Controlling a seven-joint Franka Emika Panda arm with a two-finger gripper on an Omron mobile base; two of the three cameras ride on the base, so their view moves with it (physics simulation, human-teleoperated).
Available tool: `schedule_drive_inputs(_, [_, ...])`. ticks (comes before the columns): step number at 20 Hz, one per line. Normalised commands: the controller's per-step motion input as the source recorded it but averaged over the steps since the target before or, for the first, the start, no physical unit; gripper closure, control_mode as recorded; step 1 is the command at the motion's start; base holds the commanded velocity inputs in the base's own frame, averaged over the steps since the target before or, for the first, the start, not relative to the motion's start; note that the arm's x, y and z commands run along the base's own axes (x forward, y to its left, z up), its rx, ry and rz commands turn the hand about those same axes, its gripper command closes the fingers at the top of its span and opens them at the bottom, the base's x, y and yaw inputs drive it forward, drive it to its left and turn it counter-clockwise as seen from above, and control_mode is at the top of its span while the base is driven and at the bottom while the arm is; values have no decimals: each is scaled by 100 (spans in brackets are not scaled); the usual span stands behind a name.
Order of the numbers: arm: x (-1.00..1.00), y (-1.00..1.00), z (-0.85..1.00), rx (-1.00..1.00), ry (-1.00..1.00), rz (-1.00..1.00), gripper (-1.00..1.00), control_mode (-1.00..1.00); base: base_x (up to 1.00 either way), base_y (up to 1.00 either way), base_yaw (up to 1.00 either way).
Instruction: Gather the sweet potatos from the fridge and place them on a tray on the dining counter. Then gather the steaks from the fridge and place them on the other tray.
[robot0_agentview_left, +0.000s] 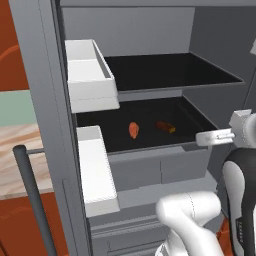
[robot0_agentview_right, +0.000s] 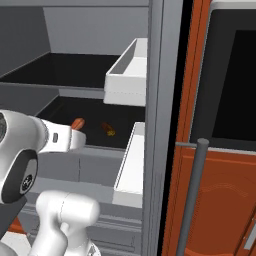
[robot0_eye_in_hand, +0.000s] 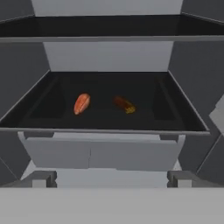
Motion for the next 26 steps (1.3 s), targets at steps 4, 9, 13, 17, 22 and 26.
schedule_drive_inputs(4, [22,0,-1,0,-8,0,-100,-100,0,0,0])
schedule_drive_inputs(9, [35,0,0,0,-4,0,-100,-100,0,0,0])
schedule_drive_inputs(13, [40,0,-11,0,-3,0,-100,-100,0,0,0])
schedule_drive_inputs(17, [46,0,-26,0,0,-2,-100,-100,0,0,0])
schedule_drive_inputs(22, [54,-2,-30,0,0,-4,-100,-100,0,0,0])
schedule_drive_inputs(26, [41,0,-53,-1,0,0,-100,-100,0,0,0])
